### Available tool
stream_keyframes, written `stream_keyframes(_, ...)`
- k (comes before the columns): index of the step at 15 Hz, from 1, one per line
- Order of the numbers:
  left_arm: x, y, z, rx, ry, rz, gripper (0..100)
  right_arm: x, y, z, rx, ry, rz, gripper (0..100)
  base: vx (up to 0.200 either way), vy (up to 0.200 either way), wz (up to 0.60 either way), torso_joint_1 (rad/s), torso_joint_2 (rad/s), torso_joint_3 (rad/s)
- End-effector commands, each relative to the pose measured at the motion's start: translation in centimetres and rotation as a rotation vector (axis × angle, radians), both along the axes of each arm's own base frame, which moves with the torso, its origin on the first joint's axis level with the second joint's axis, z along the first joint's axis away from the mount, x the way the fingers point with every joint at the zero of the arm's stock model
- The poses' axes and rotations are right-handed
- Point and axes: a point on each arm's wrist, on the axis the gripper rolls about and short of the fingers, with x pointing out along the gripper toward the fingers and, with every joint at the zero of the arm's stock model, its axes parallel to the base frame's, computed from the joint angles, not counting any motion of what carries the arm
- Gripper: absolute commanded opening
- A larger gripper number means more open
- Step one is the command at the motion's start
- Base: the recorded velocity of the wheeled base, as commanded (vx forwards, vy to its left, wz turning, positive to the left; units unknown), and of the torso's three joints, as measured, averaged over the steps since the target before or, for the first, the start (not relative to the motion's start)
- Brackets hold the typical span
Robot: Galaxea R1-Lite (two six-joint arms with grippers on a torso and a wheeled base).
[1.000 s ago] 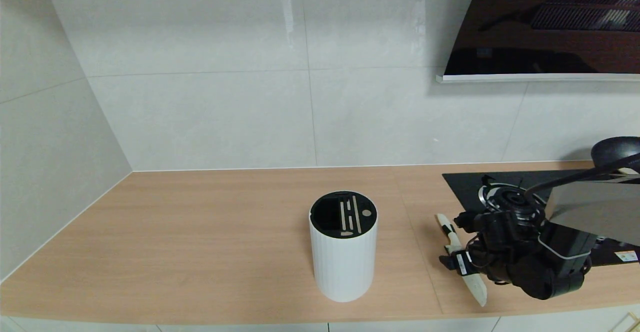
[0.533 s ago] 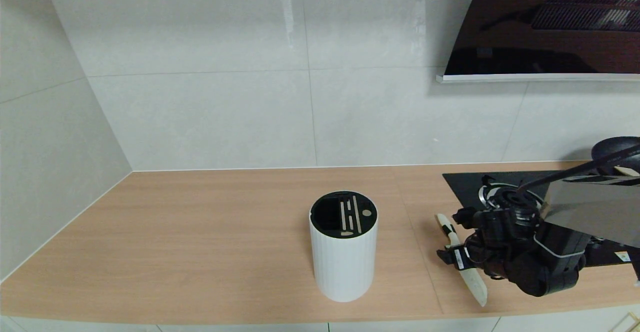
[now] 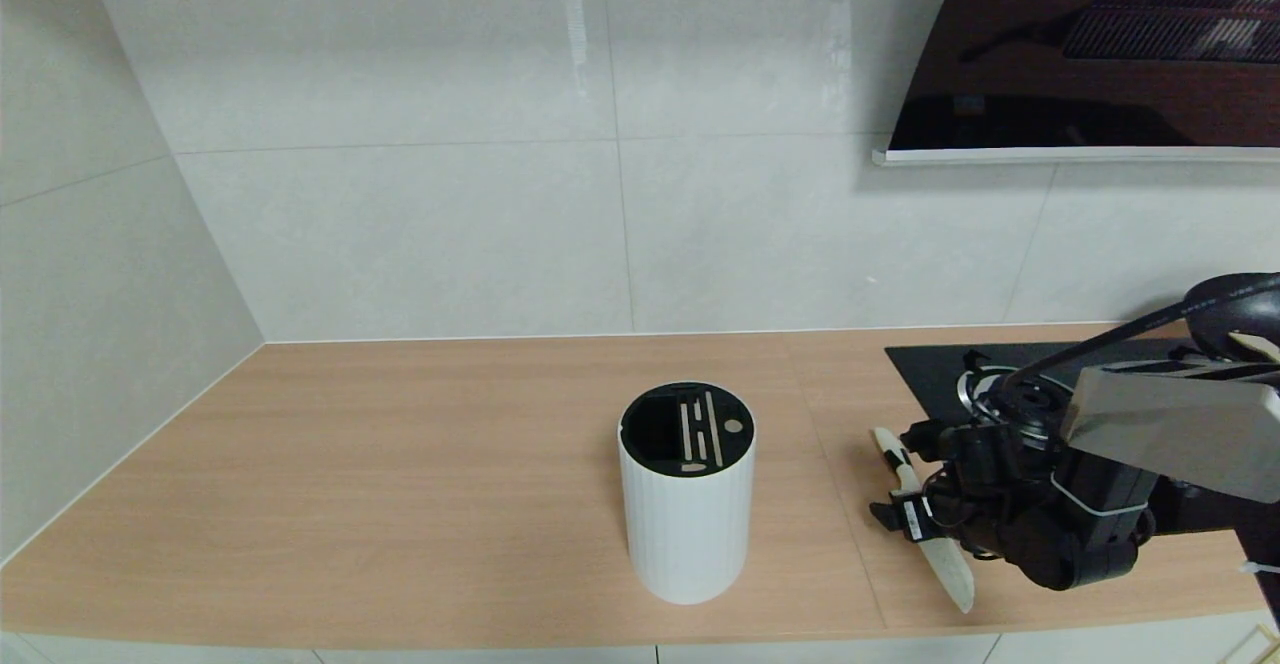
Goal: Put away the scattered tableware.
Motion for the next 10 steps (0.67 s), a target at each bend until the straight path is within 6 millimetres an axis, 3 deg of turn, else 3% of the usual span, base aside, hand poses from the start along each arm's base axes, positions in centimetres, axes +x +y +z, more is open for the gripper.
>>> stream_keyframes(1, 0.0, 0.0, 0.0, 0.0, 0.001, 0.0, 100, 0.01, -0.04, -0.53, 0.001, 0.011, 0.003, 100, 0.0, 0.0, 0.0, 0.0, 0.0, 0.0)
stream_keyframes(10, 0.0, 0.0, 0.01, 0.0, -0.001, 0.001, 100, 0.17, -0.07, -0.97, 0.003, 0.017, 0.005, 100, 0.0, 0.0, 0.0, 0.0, 0.0, 0.0)
